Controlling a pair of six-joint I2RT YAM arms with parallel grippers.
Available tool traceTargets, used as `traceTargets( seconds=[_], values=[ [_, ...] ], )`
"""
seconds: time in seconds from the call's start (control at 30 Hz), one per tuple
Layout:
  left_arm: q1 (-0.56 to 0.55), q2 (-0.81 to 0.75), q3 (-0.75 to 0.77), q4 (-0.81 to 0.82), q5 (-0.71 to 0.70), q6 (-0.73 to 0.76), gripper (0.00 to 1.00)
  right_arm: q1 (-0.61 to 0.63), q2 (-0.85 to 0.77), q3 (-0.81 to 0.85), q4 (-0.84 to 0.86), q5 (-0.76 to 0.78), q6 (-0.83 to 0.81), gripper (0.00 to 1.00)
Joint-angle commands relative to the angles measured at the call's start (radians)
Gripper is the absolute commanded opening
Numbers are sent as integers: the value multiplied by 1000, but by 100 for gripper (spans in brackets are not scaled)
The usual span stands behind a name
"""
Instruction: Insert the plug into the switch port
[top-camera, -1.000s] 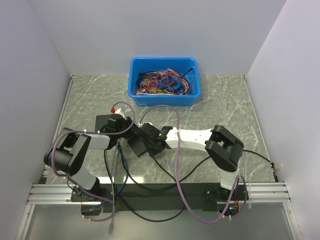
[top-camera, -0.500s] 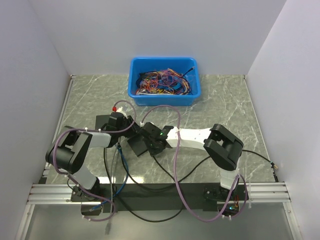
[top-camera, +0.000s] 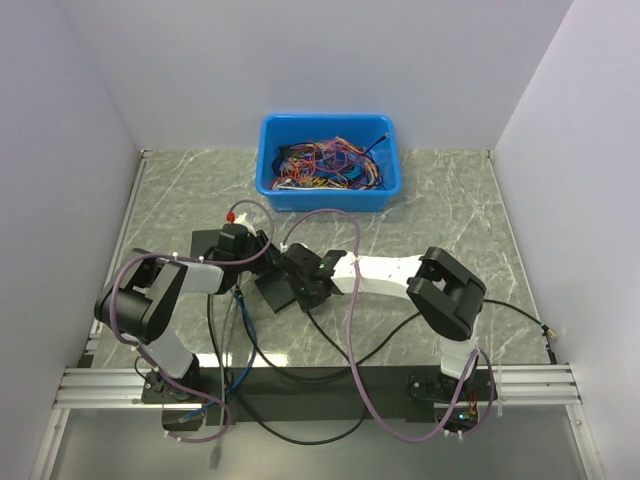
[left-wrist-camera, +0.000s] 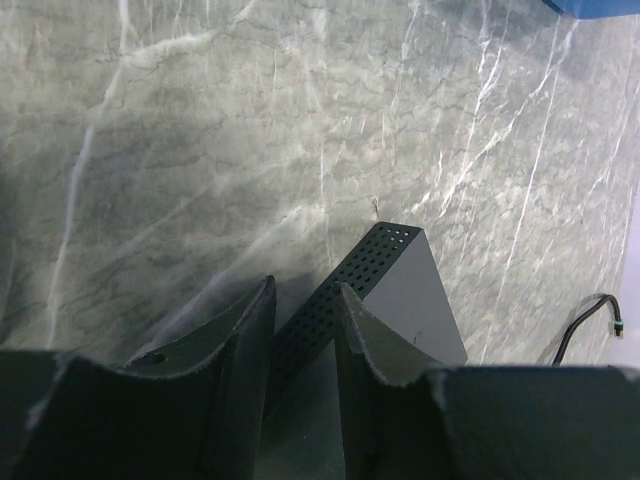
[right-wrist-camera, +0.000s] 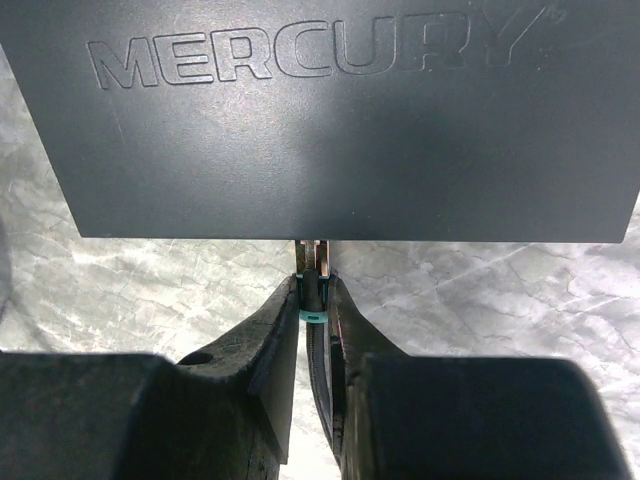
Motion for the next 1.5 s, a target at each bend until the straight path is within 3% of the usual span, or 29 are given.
traceTargets(
  seconds=[0.0,0.97,1.47],
  values=[
    [-5,23,6,11,31,21,36,-12,13,65,-9,43,-18,0],
    [-17,45,-23,48,39,12,35,-19,56,209,-57,-2,-21,0],
    [-22,48,-49,70,50,11,35,-47,89,180,2,-8,8,0]
  ],
)
